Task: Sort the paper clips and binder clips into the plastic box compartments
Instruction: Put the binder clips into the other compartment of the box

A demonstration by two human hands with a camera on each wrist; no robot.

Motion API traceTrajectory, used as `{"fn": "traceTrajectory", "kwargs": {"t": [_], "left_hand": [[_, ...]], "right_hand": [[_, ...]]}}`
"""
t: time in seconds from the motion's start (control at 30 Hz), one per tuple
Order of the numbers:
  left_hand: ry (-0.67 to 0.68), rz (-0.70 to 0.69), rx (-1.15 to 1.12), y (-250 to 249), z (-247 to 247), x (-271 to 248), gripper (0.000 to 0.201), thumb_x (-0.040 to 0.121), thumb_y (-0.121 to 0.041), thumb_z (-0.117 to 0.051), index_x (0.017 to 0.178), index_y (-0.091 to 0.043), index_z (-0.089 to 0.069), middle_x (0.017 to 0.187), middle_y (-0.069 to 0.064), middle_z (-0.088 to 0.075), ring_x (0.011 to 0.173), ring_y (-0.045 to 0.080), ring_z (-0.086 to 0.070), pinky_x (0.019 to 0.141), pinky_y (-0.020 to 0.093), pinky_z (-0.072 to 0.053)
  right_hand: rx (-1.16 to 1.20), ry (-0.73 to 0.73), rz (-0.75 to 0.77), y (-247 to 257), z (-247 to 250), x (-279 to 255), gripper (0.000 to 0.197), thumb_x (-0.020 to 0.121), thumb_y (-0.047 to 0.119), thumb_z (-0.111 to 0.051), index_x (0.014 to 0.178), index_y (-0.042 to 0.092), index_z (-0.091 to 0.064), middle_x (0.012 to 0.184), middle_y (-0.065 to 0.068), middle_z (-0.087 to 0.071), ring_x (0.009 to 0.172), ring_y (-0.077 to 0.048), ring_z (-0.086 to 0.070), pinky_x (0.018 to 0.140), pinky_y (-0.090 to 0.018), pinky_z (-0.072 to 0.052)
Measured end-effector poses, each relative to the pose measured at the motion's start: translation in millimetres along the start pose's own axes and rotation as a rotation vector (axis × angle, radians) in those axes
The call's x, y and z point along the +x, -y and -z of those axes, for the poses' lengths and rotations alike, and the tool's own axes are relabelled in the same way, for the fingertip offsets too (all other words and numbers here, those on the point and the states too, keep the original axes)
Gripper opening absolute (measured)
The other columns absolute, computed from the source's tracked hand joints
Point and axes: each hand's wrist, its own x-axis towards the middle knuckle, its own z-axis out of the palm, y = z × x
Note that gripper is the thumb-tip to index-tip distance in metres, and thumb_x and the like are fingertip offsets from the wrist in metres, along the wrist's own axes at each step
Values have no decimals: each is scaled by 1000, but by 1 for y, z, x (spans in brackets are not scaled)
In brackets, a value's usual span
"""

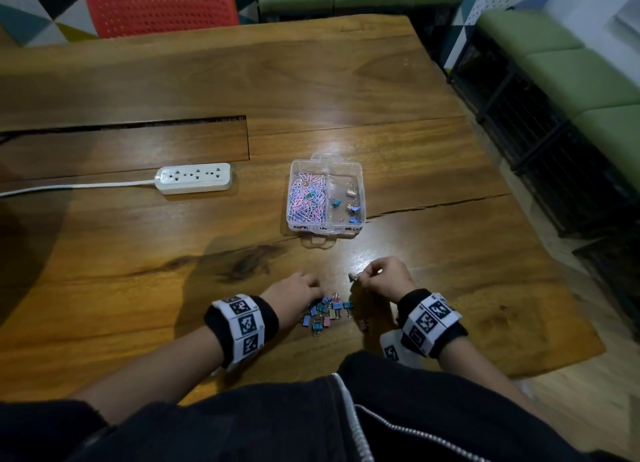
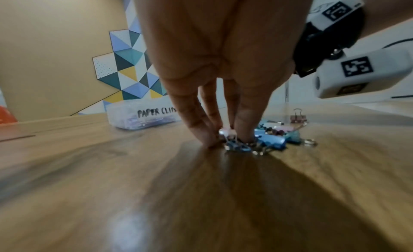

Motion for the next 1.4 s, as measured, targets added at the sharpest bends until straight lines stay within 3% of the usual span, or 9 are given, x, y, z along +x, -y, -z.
{"fn": "traceTrajectory", "kwargs": {"t": [0.23, 0.4, 0.5, 0.67, 0.83, 1.0, 1.1, 1.27, 1.4], "left_hand": [[-7, 150, -110, -3, -3, -2, 37, 89, -12, -51, 125, -17, -47, 124, 8, -46, 111, 25, -46, 92, 33, -42], [-33, 188, -167, -3, -2, -3, 29, 87, -10, -52, 115, -15, -53, 119, 6, -46, 108, 23, -46, 86, 29, -42], [-48, 159, -156, -4, -1, -4, 22, 86, -9, -51, 107, -15, -53, 116, 5, -47, 104, 23, -46, 77, 26, -36], [-73, 147, -156, -2, -5, -5, 21, 87, -11, -48, 108, -16, -52, 114, 5, -53, 103, 23, -47, 76, 27, -35], [-140, 133, -292, -4, 8, -8, 6, 85, -11, -51, 88, -16, -50, 95, 4, -55, 93, 21, -50, 74, 27, -40], [-428, 164, -677, -13, 61, 15, 10, 82, -4, -58, 83, -12, -52, 89, 1, -56, 81, 15, -53, 67, 15, -45], [-567, 198, -787, -11, 91, 46, 14, 81, -1, -58, 83, -14, -53, 85, 2, -57, 80, 15, -53, 73, 21, -46], [-426, 240, -680, -7, 96, 69, 24, 88, -8, -56, 113, -6, -57, 114, 10, -61, 107, 22, -57, 92, 27, -46], [-378, 179, -589, -5, 79, 45, 29, 88, -7, -55, 116, -11, -55, 123, 6, -58, 105, 19, -58, 83, 22, -48]], "right_hand": [[104, -23, 83, 20, 14, 14, 26, 74, -6, -63, 68, 18, -55, 75, 1, -53, 75, -18, -55, 71, -31, -51], [-215, -40, 135, 17, -5, 4, 44, 80, -5, -54, 118, 18, -54, 113, -5, -47, 101, -20, -49, 88, -27, -46], [-341, -60, 210, 14, -17, 2, 47, 85, -3, -47, 127, 18, -48, 127, -8, -41, 115, -22, -42, 95, -27, -38], [-470, -66, 246, 9, -29, 3, 26, 87, 11, -51, 112, 11, -58, 122, -7, -45, 114, -22, -38, 98, -31, -36], [-407, -99, 220, 4, -26, 3, 16, 86, 8, -52, 98, 4, -62, 109, -7, -53, 100, -20, -50, 84, -24, -39], [-356, -78, 191, -8, -19, -9, 13, 82, 5, -57, 94, 6, -61, 106, -10, -60, 99, -22, -55, 78, -22, -42], [-268, -58, 165, -12, -13, -15, 23, 81, 2, -58, 103, 7, -62, 109, -7, -61, 100, -17, -55, 77, -18, -39], [-102, -66, 127, -4, 0, -10, 9, 82, 10, -61, 89, 11, -66, 91, 0, -59, 88, -15, -54, 65, -19, -43], [24, -74, 160, 15, 11, 4, 16, 83, 4, -57, 77, 18, -60, 78, 6, -56, 84, -17, -57, 67, -20, -48]]}}
